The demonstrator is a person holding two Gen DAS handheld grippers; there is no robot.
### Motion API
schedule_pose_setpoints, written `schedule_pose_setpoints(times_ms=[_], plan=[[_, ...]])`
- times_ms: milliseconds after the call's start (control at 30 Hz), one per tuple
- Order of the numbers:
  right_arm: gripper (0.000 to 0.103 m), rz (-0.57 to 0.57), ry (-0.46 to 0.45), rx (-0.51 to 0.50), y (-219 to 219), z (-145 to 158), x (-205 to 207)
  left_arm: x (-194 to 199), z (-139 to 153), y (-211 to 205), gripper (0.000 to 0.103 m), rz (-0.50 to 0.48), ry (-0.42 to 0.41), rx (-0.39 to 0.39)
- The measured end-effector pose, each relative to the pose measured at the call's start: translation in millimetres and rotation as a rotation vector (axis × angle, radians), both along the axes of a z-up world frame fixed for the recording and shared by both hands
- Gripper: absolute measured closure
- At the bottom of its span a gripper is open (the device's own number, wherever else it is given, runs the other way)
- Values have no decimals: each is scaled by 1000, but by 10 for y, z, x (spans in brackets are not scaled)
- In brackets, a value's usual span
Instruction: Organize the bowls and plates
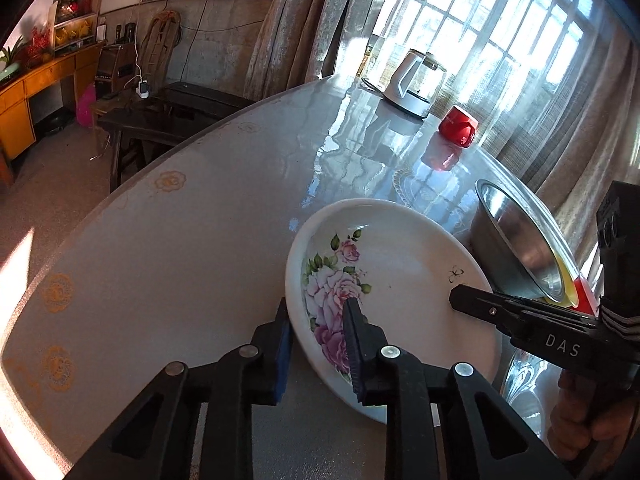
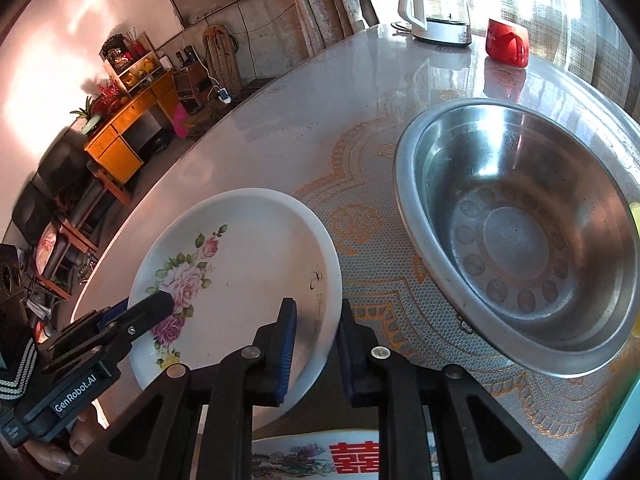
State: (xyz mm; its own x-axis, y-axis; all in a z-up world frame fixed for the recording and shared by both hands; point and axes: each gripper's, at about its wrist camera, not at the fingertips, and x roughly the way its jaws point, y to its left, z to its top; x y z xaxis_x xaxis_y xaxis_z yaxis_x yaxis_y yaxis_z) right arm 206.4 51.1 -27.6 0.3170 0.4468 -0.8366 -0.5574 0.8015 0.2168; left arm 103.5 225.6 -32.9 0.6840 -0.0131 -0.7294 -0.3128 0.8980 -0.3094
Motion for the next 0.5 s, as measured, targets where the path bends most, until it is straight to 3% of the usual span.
schedule_pose_setpoints(times_ms=[100, 500], plan=[[84, 0, -2, 27, -12, 41, -15, -35, 22, 35, 79, 8, -10, -26], [84, -3, -28, 88, -164, 174, -187, -172, 195, -57, 78, -12, -62, 16]])
